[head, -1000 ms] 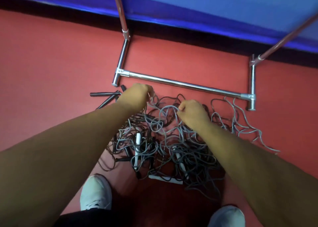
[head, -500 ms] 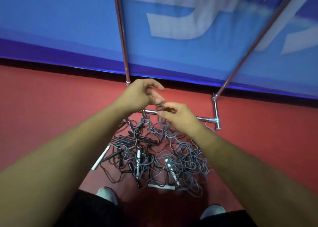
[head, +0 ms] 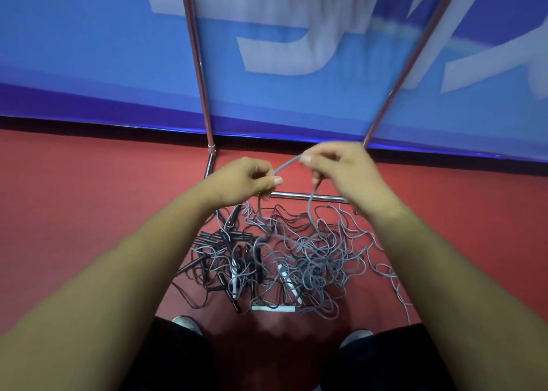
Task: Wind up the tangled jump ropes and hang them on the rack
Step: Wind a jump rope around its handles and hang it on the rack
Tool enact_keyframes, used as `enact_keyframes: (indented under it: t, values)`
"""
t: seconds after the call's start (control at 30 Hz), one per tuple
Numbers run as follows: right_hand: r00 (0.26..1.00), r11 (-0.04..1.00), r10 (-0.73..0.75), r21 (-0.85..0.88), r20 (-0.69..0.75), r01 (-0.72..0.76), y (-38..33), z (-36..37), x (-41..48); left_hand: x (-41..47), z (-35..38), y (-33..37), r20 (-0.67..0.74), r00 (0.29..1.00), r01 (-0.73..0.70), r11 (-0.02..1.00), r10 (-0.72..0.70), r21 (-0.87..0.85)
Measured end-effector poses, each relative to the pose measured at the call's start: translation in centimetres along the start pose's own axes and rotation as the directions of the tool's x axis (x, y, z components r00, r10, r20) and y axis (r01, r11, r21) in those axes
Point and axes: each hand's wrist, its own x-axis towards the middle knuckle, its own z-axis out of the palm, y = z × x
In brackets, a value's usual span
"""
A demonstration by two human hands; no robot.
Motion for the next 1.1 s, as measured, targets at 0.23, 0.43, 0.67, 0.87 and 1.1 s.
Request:
enact_keyframes:
  t: [0.23,0.43,0.67,0.87,1.1]
  values:
    - [0.970,0.987,0.026,0.158,-0.241,0.013,-0.1,-3.2,0.8,-0.1,-0.9,-1.3,-0.087,0.994,0.047,0.972,-0.068,-0.231]
    - [0.978,0.962,0.207,-0.183,0.006,-0.203,1.3,-5.2,1.4,0.6,-2.1,2.8,-0.387,0.921,-0.201,0.902,0.041,-0.382]
    - [0.990,0.995,0.018,-0.104,0.137,-0.003,-1.1,-1.6,2.2,1.5,-1.8,5.8,-0.361,0.921,-0.267,0.912,0.146,-0.312]
    - [0.993,0.993,-0.118,0.018,0.011,0.117,-3.0,-1.9,2.6,1.5,-1.8,4.2,-0.256,0.961,-0.191,0.916,0.102,-0.353]
    - [0.937,0.958,-0.001,0.268,-0.350,0.101,-2.5,-4.3,3.7,1.6,-1.0,-1.7,-0.115,0.986,0.107,0.985,-0.123,-0.132]
